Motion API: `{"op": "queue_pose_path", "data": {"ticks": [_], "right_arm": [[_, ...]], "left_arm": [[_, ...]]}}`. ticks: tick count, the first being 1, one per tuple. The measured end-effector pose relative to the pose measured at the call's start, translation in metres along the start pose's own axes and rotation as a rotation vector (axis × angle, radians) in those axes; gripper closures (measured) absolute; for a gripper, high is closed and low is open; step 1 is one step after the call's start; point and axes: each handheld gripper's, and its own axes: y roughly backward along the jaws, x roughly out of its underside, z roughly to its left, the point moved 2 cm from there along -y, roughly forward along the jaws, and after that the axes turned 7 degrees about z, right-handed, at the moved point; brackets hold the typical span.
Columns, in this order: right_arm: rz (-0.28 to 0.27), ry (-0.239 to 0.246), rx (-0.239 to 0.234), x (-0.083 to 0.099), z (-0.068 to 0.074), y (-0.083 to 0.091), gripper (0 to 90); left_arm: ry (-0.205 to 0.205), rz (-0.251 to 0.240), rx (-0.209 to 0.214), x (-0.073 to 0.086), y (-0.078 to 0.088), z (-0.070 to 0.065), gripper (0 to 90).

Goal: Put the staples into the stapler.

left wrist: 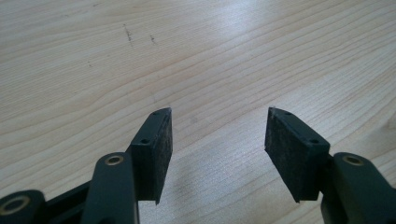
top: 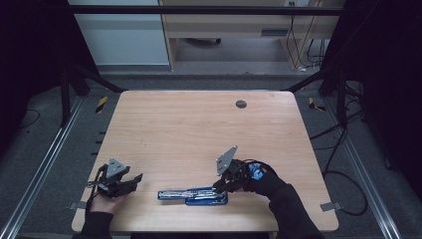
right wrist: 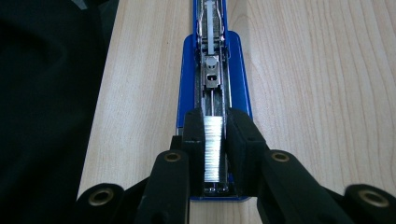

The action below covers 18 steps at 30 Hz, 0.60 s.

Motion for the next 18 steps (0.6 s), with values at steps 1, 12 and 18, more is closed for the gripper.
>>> {"op": "queue_pose_path", "data": {"ticks": [1, 12, 18], "right_arm": [[0.0, 0.0, 0.0, 0.0, 0.0, 0.0, 78.1], [0.003, -0.001, -0.005, 0.0016, -0.0009, -0.0021, 77.9], [0.0, -0.006, 0.0, 0.0015, 0.0006, -0.0018, 71.9]], "left_arm": [[0.0, 0.0, 0.0, 0.0, 0.0, 0.0, 41.6], [0.0, 0.0, 0.001, 0.0, 0.0001, 0.0001, 41.6], [0.001, 0.0, 0.001, 0.0, 0.0001, 0.0001, 41.5]]}}
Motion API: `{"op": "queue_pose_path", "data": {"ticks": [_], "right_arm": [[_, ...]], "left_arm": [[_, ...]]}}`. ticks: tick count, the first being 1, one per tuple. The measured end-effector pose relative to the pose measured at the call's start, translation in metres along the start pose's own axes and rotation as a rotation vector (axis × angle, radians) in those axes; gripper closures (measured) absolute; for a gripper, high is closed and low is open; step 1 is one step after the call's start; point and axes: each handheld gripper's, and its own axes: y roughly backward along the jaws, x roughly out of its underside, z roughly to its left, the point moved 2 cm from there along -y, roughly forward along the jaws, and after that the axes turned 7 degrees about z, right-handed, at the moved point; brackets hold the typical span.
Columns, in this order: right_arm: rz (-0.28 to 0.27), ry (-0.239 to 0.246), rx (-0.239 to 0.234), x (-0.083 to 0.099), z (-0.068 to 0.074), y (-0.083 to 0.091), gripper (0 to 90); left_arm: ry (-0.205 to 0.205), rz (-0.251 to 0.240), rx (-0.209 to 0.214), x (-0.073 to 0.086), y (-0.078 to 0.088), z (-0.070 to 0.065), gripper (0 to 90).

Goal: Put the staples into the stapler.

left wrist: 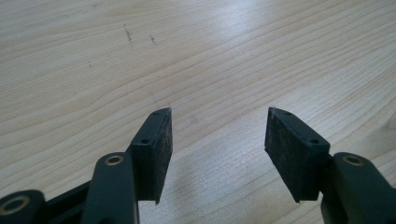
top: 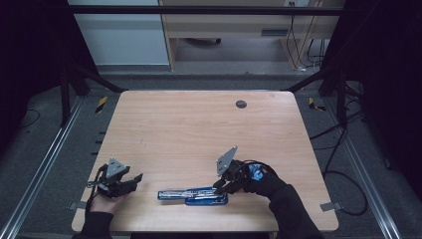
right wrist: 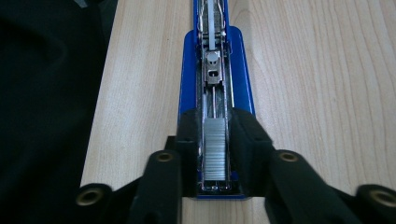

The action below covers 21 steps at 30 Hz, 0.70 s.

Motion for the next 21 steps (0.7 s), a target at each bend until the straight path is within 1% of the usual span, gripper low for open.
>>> {"op": "queue_pose_path", "data": {"ticks": [2, 3, 5, 7, 9, 11, 13, 14, 16, 17, 18, 19, 20, 21], "right_arm": [[-0.001, 0.002, 0.001, 0.0, 0.0, 0.001, 71.4], [-0.005, -0.005, 0.007, 0.0, 0.001, 0.002, 70.2], [-0.02, -0.007, 0.013, 0.0, 0.002, 0.005, 70.4], [-0.038, -0.016, 0.038, 0.0, 0.002, 0.01, 71.0], [-0.044, -0.028, 0.064, 0.001, 0.001, 0.012, 71.1], [-0.05, -0.049, 0.087, 0.003, 0.001, 0.014, 71.3], [-0.046, -0.086, 0.131, 0.005, 0.001, 0.015, 71.0], [-0.049, -0.095, 0.148, 0.006, 0.0, 0.016, 70.5], [-0.08, -0.115, 0.173, 0.008, 0.001, 0.019, 68.6], [-0.1, -0.134, 0.173, 0.009, 0.002, 0.02, 67.7], [-0.121, -0.161, 0.215, 0.012, 0.005, 0.023, 66.2], [-0.121, -0.161, 0.215, 0.012, 0.005, 0.023, 66.2], [-0.119, -0.171, 0.225, 0.014, 0.006, 0.025, 65.6], [-0.138, -0.19, 0.245, 0.015, 0.008, 0.027, 64.5]], "left_arm": [[0.0, 0.0, 0.0, 0.0, 0.0, 0.0, 41.6], [0.0, 0.001, 0.0, 0.0, 0.0, 0.0, 41.6], [0.0, 0.0, 0.0, 0.0, 0.0, 0.0, 41.5], [0.001, -0.002, 0.0, 0.0, 0.0, 0.0, 41.5], [0.002, 0.0, 0.001, 0.0, 0.0, 0.0, 41.5], [0.001, -0.001, 0.001, 0.0, 0.0, 0.0, 41.6], [0.001, -0.001, 0.001, 0.0, 0.0, 0.0, 41.5], [0.002, -0.001, 0.002, 0.0, 0.0, 0.0, 41.5], [0.005, -0.003, 0.005, 0.0, 0.001, 0.0, 41.5], [0.004, -0.002, 0.006, 0.0, 0.001, 0.0, 41.5], [0.001, -0.004, 0.009, -0.001, 0.001, -0.001, 41.7], [0.001, -0.004, 0.009, -0.001, 0.001, -0.001, 41.7], [-0.004, -0.004, 0.012, -0.001, 0.001, -0.002, 41.7], [-0.005, -0.008, 0.013, -0.001, 0.002, -0.003, 41.7]]}}
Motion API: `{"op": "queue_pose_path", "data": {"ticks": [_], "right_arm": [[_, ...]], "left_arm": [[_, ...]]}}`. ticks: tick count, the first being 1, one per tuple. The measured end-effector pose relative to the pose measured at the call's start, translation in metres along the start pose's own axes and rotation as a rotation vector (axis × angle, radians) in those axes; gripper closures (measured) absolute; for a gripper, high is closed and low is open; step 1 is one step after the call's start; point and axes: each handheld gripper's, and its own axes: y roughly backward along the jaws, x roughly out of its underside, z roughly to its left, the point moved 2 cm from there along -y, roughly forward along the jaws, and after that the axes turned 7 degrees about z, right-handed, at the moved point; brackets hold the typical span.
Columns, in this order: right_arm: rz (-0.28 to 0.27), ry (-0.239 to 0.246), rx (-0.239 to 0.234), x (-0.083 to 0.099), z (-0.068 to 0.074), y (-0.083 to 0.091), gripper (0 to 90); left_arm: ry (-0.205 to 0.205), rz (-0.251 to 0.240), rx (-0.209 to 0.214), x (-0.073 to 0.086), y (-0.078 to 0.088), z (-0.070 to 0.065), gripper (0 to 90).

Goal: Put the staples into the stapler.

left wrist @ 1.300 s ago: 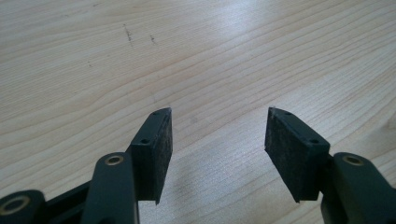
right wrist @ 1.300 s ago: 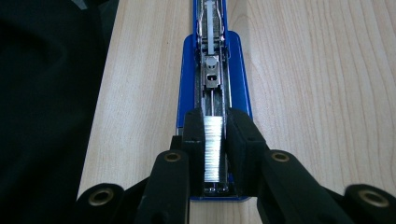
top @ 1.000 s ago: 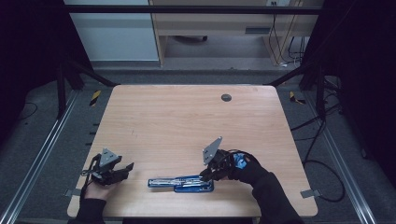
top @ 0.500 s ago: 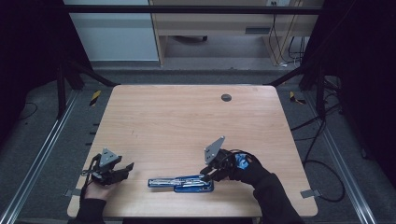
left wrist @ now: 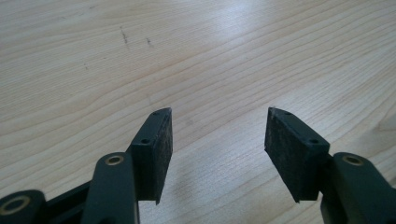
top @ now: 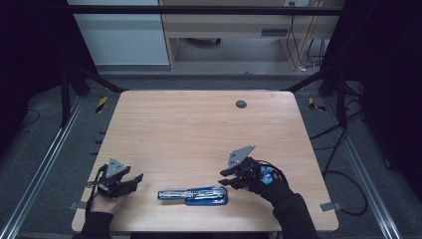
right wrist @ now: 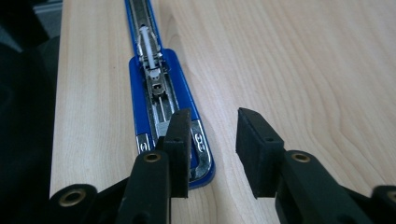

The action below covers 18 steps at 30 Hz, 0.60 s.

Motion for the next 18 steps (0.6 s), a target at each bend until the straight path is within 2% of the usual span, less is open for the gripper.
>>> {"op": "queue_pose_path", "data": {"ticks": [1, 2, 3, 4, 6, 8, 10, 11, 13, 18], "right_arm": [[-0.036, -0.034, 0.026, 0.003, 0.001, 0.004, 63.9], [-0.057, -0.044, 0.036, 0.005, 0.002, 0.006, 63.4], [-0.057, -0.044, 0.036, 0.005, 0.002, 0.006, 63.4], [-0.067, -0.071, 0.06, 0.008, 0.003, 0.009, 63.1], [-0.097, -0.097, 0.078, 0.012, 0.004, 0.013, 62.8], [-0.147, -0.15, 0.104, 0.02, 0.007, 0.017, 63.0], [-0.15, -0.162, 0.112, 0.023, 0.008, 0.018, 63.1], [-0.17, -0.193, 0.111, 0.029, 0.01, 0.019, 63.0], [-0.179, -0.203, 0.125, 0.033, 0.011, 0.019, 62.8], [-0.172, -0.238, 0.123, 0.04, 0.016, 0.016, 65.2]], "left_arm": [[-0.001, -0.006, 0.005, -0.001, 0.001, -0.001, 41.7], [-0.001, -0.006, 0.005, -0.001, 0.001, -0.001, 41.9], [-0.001, -0.011, 0.013, -0.001, 0.002, -0.002, 41.9], [-0.001, -0.016, 0.017, -0.002, 0.003, -0.003, 41.9], [-0.006, -0.022, 0.022, -0.002, 0.004, -0.005, 42.2], [-0.009, -0.032, 0.033, -0.004, 0.007, -0.006, 42.6], [-0.018, -0.04, 0.044, -0.005, 0.009, -0.009, 42.8], [-0.02, -0.042, 0.047, -0.005, 0.01, -0.01, 42.9], [-0.027, -0.048, 0.056, -0.007, 0.011, -0.013, 42.9], [-0.058, -0.047, 0.085, -0.008, 0.014, -0.023, 42.9]]}}
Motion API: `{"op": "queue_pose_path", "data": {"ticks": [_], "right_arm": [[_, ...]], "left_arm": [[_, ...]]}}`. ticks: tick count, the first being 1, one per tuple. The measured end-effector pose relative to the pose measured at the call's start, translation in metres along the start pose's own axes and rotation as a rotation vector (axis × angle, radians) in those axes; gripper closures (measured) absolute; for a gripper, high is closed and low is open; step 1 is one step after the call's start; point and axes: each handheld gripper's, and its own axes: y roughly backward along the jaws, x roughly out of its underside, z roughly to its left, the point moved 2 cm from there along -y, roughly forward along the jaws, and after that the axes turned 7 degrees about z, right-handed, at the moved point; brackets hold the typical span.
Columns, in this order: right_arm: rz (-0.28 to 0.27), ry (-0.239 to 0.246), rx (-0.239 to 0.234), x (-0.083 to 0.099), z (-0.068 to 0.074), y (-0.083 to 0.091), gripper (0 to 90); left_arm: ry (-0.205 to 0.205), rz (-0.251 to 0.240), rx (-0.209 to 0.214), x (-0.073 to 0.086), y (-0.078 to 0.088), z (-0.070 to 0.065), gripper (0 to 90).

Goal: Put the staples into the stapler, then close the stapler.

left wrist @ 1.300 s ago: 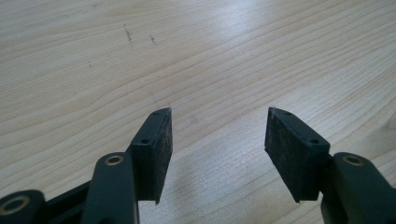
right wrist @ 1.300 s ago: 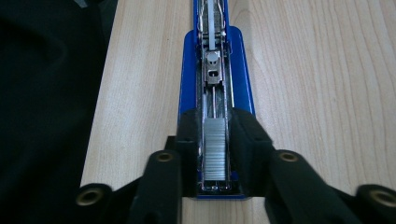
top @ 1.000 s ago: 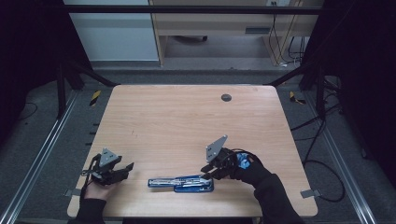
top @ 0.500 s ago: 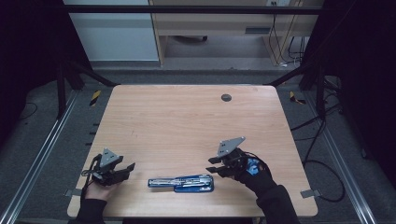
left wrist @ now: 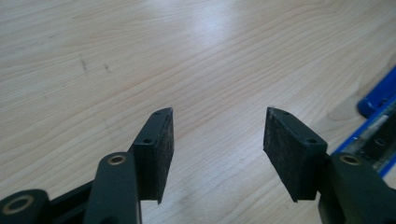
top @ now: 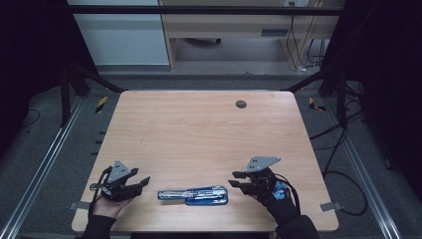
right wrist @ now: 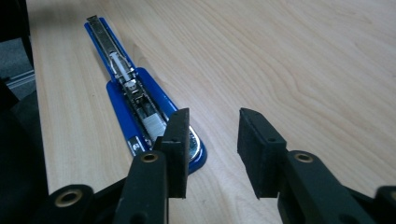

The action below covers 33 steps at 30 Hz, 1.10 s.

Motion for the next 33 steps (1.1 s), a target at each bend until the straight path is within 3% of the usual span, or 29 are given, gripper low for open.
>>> {"op": "queue_pose_path", "data": {"ticks": [11, 18, 22, 24, 25, 26, 27, 28, 30, 33], "right_arm": [[-0.029, -0.038, -0.021, 0.011, 0.014, -0.001, 63.7], [-0.02, -0.058, -0.013, 0.018, 0.018, -0.005, 60.6], [-0.023, -0.055, 0.018, 0.017, 0.019, -0.005, 59.1], [-0.028, -0.052, 0.007, 0.016, 0.02, -0.005, 59.0], [-0.027, -0.056, 0.016, 0.015, 0.022, -0.005, 57.8], [-0.029, -0.055, 0.022, 0.015, 0.022, -0.005, 50.0], [-0.029, -0.055, 0.022, 0.015, 0.022, -0.005, 50.0], [-0.03, -0.069, 0.064, 0.015, 0.022, -0.006, 43.0], [-0.014, -0.09, 0.07, 0.017, 0.021, -0.006, 56.0], [-0.036, -0.089, 0.041, 0.02, 0.022, -0.003, 62.6]], "left_arm": [[-0.066, -0.018, 0.08, -0.003, 0.004, -0.018, 41.4], [-0.092, -0.011, 0.108, -0.004, 0.002, -0.026, 40.3], [-0.114, -0.016, 0.133, -0.005, 0.004, -0.031, 38.4], [-0.122, -0.015, 0.145, -0.005, 0.003, -0.033, 37.8], [-0.126, -0.013, 0.148, -0.005, 0.004, -0.034, 37.3], [-0.131, -0.011, 0.153, -0.005, 0.003, -0.035, 37.1], [-0.135, -0.009, 0.157, -0.005, 0.003, -0.036, 37.1], [-0.139, -0.006, 0.157, -0.005, 0.004, -0.036, 36.9], [-0.137, -0.005, 0.161, -0.005, 0.004, -0.037, 36.4], [-0.137, -0.008, 0.163, -0.004, 0.006, -0.037, 36.4]]}}
